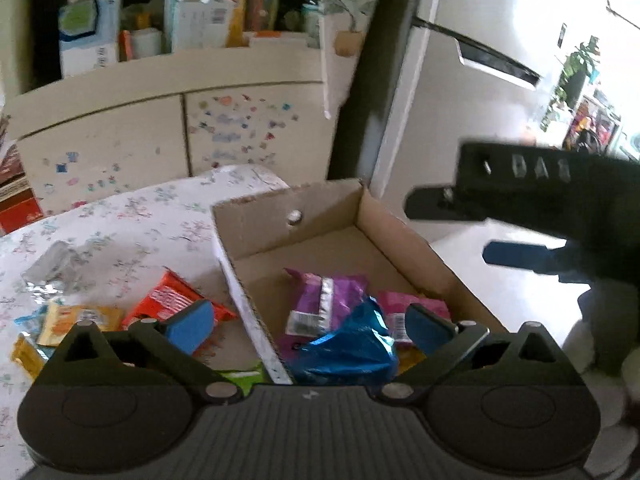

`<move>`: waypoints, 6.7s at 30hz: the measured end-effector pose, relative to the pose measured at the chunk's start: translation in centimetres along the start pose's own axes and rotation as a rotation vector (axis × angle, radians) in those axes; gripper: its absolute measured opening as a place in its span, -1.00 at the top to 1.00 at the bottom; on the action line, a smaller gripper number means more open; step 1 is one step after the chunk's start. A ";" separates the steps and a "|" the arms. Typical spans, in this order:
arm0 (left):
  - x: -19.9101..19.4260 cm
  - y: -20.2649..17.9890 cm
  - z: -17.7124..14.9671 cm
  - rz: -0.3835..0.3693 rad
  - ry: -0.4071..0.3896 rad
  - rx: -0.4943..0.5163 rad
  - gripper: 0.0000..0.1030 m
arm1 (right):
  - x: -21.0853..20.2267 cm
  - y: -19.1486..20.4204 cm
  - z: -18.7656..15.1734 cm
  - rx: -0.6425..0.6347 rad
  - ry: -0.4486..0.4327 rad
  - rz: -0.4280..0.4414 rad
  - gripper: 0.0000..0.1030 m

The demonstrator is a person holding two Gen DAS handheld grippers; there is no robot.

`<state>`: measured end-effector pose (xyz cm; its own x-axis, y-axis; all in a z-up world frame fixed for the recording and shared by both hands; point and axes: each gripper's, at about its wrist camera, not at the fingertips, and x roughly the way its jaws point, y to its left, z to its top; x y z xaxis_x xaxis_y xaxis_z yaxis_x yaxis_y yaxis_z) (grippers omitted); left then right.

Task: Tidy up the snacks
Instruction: 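Lower both bags into the cardboard box and open both grippers, then move the left gripper to the silver foil packet while the right moves over the yellow waffle bag, then close the left gripper on the silver foil packet and lift it, then grasp the yellow waffle bag with the right gripper while the left holds the foil packet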

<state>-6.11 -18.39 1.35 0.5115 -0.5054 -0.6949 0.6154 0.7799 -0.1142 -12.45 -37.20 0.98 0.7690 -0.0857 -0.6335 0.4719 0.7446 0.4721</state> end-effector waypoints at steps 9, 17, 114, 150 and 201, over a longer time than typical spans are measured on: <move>-2.1 4.4 1.8 0.142 -0.019 -0.070 -1.00 | 0.2 1.5 -0.7 -0.048 -0.009 0.034 -0.72; -2.7 8.2 1.3 0.311 0.034 -0.089 -1.00 | 0.9 3.6 -1.5 -0.111 0.014 0.066 -0.75; 7.9 32.1 -1.8 0.345 0.203 -0.602 -1.00 | 18.2 20.0 -13.8 -0.661 0.326 0.476 -0.39; -0.2 27.7 -8.6 0.404 0.266 -0.683 -1.00 | 10.4 16.8 -19.5 -0.708 0.317 0.377 -0.79; 1.2 27.0 -10.0 0.483 0.331 -0.562 -1.00 | 12.3 18.4 -20.2 -0.824 0.272 0.341 -0.90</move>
<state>5.14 5.74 -9.65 0.3855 0.0018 -0.9227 -0.0663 0.9975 -0.0258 -2.99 -11.18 -10.54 0.6327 0.3044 -0.7120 -0.2960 0.9447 0.1409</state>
